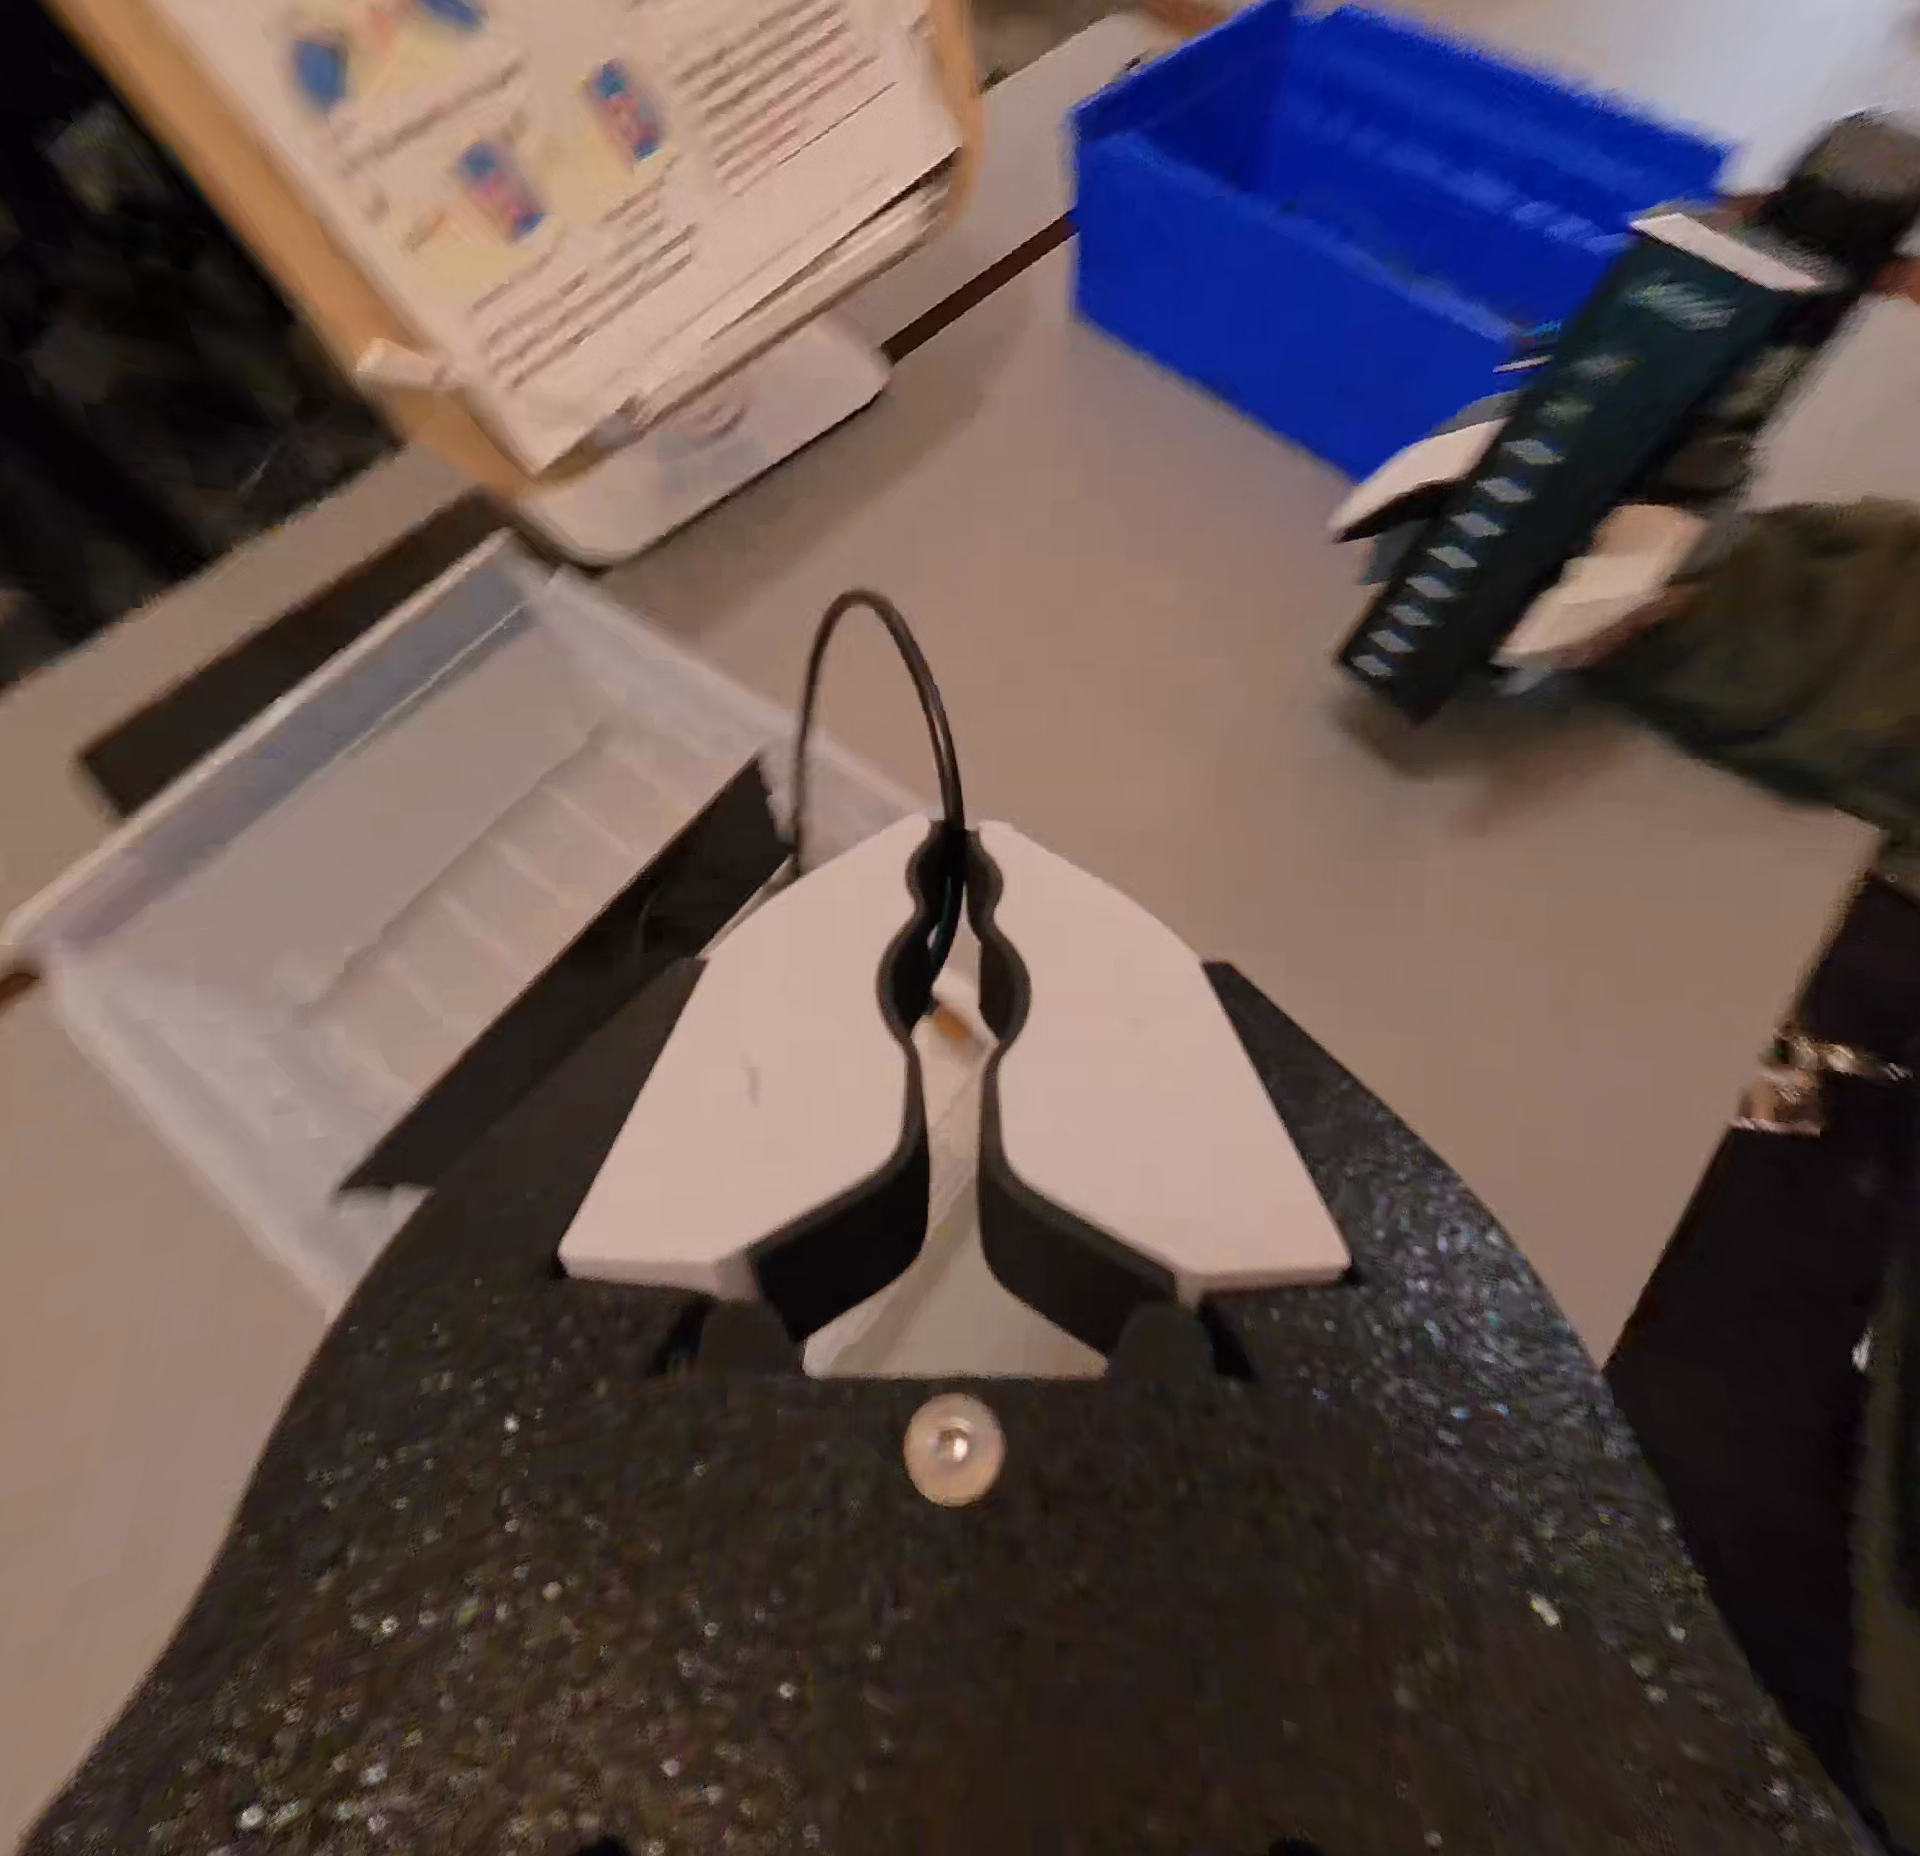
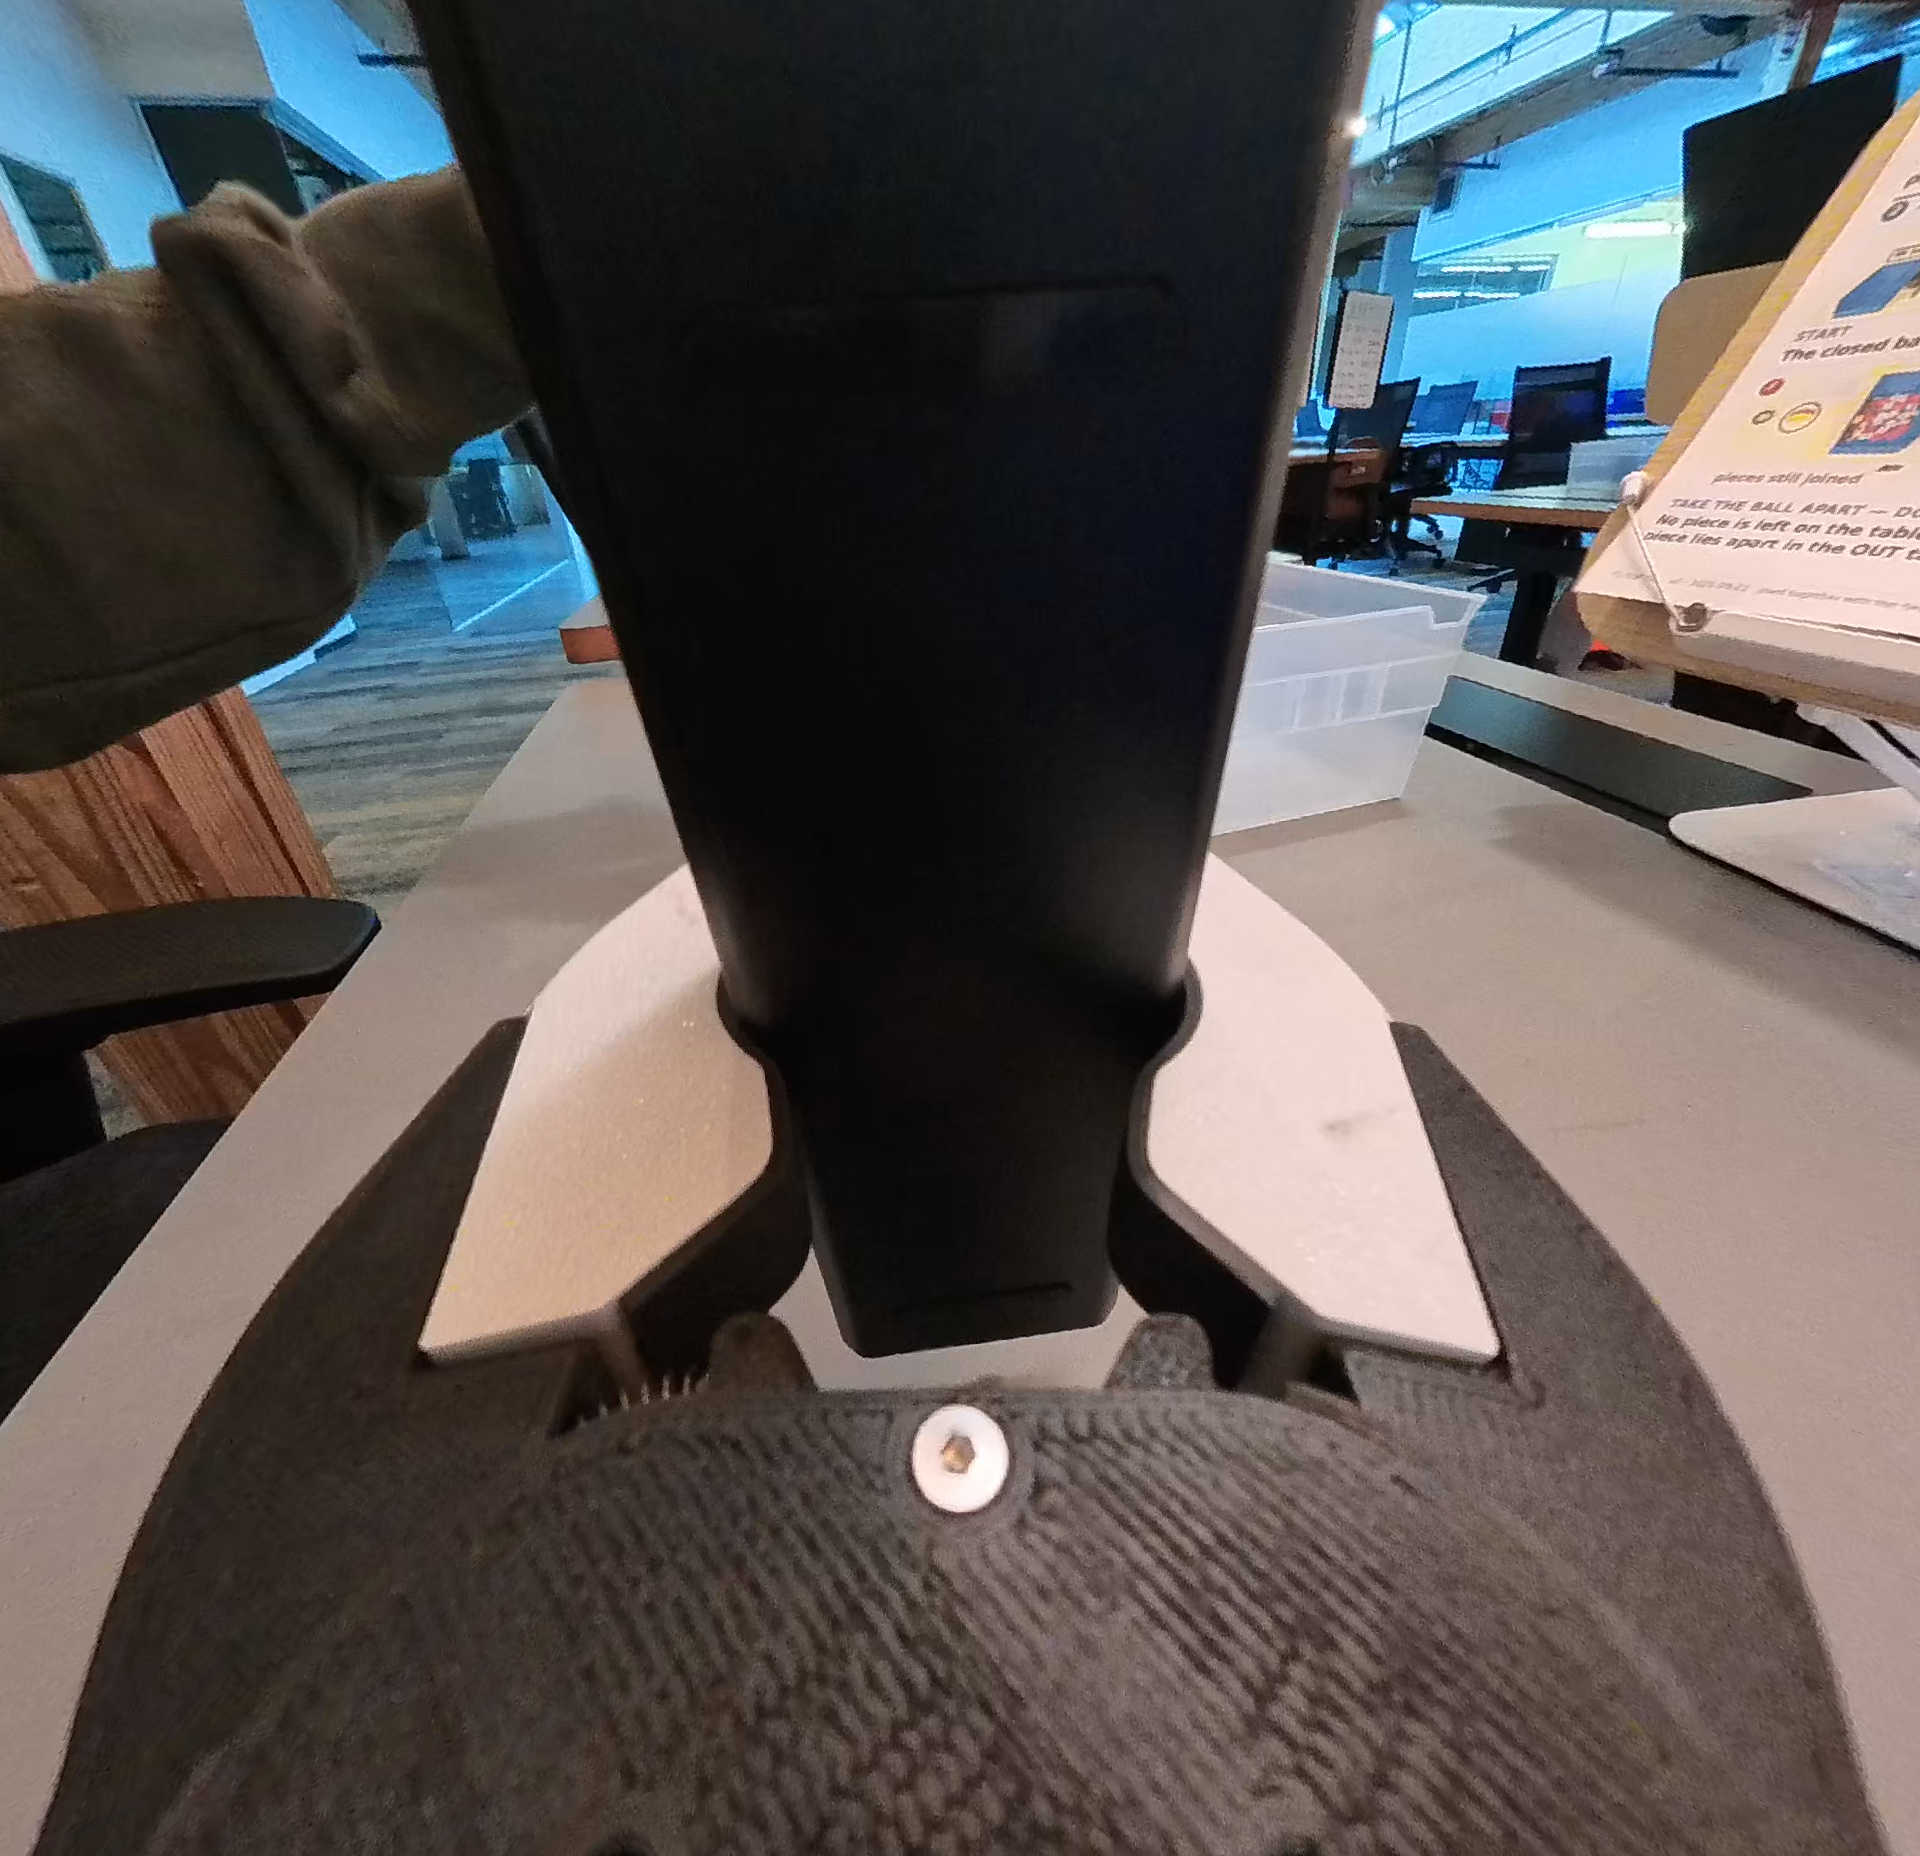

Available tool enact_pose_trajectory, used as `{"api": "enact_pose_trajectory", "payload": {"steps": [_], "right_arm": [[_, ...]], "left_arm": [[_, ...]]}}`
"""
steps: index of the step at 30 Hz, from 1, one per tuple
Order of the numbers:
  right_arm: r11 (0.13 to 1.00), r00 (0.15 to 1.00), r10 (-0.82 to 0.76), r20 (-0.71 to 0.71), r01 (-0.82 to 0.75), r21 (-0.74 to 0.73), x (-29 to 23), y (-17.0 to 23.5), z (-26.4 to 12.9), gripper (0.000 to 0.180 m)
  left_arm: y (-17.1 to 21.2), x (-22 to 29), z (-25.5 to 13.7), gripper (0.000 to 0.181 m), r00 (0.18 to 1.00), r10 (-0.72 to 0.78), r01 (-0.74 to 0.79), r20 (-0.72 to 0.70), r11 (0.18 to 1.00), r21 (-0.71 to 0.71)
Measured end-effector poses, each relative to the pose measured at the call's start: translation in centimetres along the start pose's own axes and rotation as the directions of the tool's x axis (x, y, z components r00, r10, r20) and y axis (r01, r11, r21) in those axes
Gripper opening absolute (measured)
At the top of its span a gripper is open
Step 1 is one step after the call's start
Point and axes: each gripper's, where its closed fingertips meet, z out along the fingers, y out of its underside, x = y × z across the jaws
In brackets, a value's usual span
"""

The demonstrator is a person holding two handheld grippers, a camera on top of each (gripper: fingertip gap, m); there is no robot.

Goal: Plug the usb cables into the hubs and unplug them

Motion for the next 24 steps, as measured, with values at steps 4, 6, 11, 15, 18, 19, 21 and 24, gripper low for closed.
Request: {"api": "enact_pose_trajectory", "payload": {"steps": [4,6,11,15,18,19,21,24], "right_arm": [[0.999,0.999,0.003,-0.041,-0.002,0.034,1.0,-0.5,-0.9,0.073],[1.000,0.997,-0.014,-0.082,0.016,0.021,1.9,-0.5,-1.8,0.073],[0.981,0.994,0.085,-0.071,-0.071,0.179,2.5,-2.3,-3.6,0.073],[0.993,0.997,0.033,-0.068,-0.025,0.114,1.8,-1.4,-2.9,0.073],[0.997,0.998,0.010,-0.064,-0.005,0.080,1.5,-1.1,-2.4,0.073],[0.997,0.998,0.010,-0.063,-0.005,0.079,1.4,-1.1,-2.4,0.073],[0.996,0.998,0.021,-0.065,-0.015,0.090,1.6,-1.2,-2.6,0.073],[0.993,0.997,0.045,-0.065,-0.038,0.112,1.9,-1.4,-2.8,0.073]], "left_arm": [[-1.0,6.5,0.6,0.002,0.913,0.401,-0.393,-0.082,0.914,0.098],[-0.3,9.5,2.3,0.002,0.824,0.567,-0.564,-0.014,0.822,0.081],[7.6,16.6,8.4,0.002,0.575,0.815,-0.818,-0.071,0.575,-0.018],[13.6,18.9,10.5,0.003,0.580,0.782,-0.809,-0.229,0.586,-0.045],[15.4,18.6,10.0,0.021,0.730,0.618,-0.665,-0.293,0.741,-0.095],[15.6,18.7,9.6,0.027,0.769,0.553,-0.607,-0.321,0.789,-0.096],[15.1,18.2,8.9,0.035,0.849,0.432,-0.479,-0.305,0.873,-0.096],[13.4,15.4,8.8,0.036,0.983,0.147,-0.164,-0.114,0.974,-0.153]]}}
